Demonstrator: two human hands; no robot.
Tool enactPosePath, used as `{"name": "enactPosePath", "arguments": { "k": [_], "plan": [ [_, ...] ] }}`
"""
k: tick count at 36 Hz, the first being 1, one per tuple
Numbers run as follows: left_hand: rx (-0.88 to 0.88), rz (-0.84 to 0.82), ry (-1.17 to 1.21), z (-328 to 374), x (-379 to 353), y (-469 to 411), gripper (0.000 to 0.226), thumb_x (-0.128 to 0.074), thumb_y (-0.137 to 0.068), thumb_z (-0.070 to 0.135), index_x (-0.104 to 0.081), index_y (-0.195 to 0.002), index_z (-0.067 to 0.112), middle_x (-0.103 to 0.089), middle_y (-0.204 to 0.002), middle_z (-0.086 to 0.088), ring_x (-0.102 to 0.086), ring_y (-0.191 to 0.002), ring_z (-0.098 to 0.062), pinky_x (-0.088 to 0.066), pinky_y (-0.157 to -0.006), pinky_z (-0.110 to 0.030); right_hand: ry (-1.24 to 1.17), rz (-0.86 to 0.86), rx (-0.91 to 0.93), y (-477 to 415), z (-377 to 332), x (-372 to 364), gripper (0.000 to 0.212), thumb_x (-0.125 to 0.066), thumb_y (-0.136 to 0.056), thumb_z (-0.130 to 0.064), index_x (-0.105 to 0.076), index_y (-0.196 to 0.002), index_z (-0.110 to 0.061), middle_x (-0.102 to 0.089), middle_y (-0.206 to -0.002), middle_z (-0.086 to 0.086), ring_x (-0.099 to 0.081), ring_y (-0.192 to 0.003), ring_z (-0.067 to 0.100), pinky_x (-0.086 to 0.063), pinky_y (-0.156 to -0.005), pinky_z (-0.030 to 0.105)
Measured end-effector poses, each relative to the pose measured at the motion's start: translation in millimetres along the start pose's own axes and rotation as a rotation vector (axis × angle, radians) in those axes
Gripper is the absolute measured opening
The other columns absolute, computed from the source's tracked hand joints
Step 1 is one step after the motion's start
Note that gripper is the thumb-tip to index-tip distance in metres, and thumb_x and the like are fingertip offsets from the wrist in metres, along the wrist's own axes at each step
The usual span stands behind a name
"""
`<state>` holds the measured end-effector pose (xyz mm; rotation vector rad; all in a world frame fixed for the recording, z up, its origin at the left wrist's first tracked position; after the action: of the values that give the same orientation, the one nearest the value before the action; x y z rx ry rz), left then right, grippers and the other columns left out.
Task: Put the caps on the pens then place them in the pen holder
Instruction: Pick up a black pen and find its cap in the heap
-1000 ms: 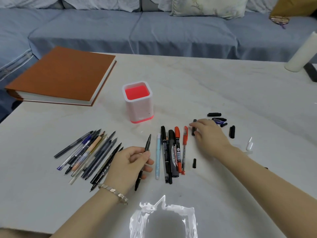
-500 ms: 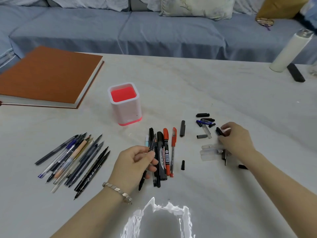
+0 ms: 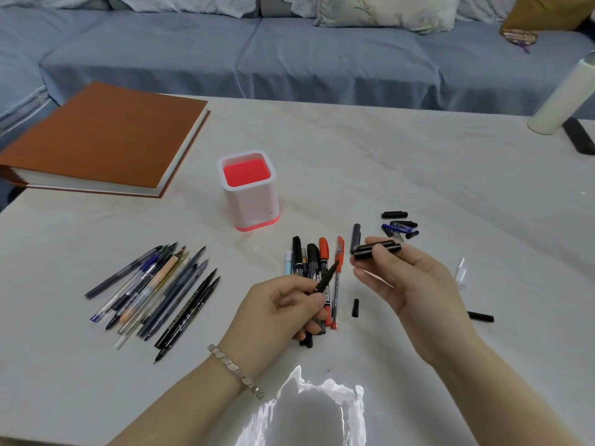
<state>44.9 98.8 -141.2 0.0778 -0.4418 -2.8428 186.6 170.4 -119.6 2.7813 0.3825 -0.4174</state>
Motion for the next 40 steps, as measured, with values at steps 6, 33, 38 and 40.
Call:
{"name": "enactPosePath", "arguments": {
  "k": [6, 33, 38, 40],
  "plan": [
    [-0.050, 0.011, -0.068, 2.5, 2.0, 4.2, 0.019, -0.065, -0.077, 0.004, -0.065, -0.075, 0.022, -0.067, -0.053, 0.003, -0.057, -0.045, -0.008, -0.043, -0.047, -0.012, 0.079, -0.023, -0.023, 3.9, 8.2, -7.1, 0.018, -0.051, -0.087, -0.010, -0.069, -0.083, -0.010, -0.073, -0.075, 0.002, -0.068, -0.074, 0.009, -0.056, -0.076, 0.023],
    [-0.254, 0.011, -0.483, 17.3, 0.3, 13.3, 0.025, -0.068, -0.075, 0.016, -0.059, -0.066, 0.038, -0.066, -0.059, 0.021, -0.062, -0.068, -0.001, -0.046, -0.061, -0.010, 0.255, -0.161, -0.024, 21.6, 36.8, -11.5, 0.010, -0.064, -0.077, -0.016, -0.073, -0.080, -0.017, -0.073, -0.079, 0.003, -0.063, -0.074, 0.012, -0.053, -0.073, 0.021],
    [-0.255, 0.027, -0.541, 14.7, 3.2, 3.0, 0.011, -0.064, -0.080, 0.014, -0.068, -0.080, 0.024, -0.063, -0.064, 0.016, -0.057, -0.065, 0.007, -0.040, -0.060, -0.004, 0.362, 0.103, 0.071, -3.9, 18.6, 29.1, 0.018, -0.051, -0.089, -0.010, -0.065, -0.082, -0.019, -0.070, -0.071, -0.004, -0.063, -0.065, 0.005, -0.051, -0.063, 0.015],
    [-0.253, 0.045, -0.536, 13.0, 6.9, 0.1, 0.012, -0.064, -0.080, 0.014, -0.068, -0.082, 0.025, -0.062, -0.064, 0.017, -0.056, -0.066, 0.010, -0.039, -0.061, -0.001, 0.633, 0.173, 0.145, -17.5, 8.3, 48.1, 0.011, -0.053, -0.089, -0.013, -0.064, -0.089, -0.014, -0.068, -0.075, 0.000, -0.061, -0.065, 0.006, -0.045, -0.059, 0.007]
  ]
}}
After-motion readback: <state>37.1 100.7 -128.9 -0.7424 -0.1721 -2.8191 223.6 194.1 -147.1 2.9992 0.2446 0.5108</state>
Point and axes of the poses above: each hand's wrist, its own y-axis away from the middle knuckle, its own x-axis out of the back of the hand, z = x × y, the point moved 7 cm from there along -y, towards the middle knuckle
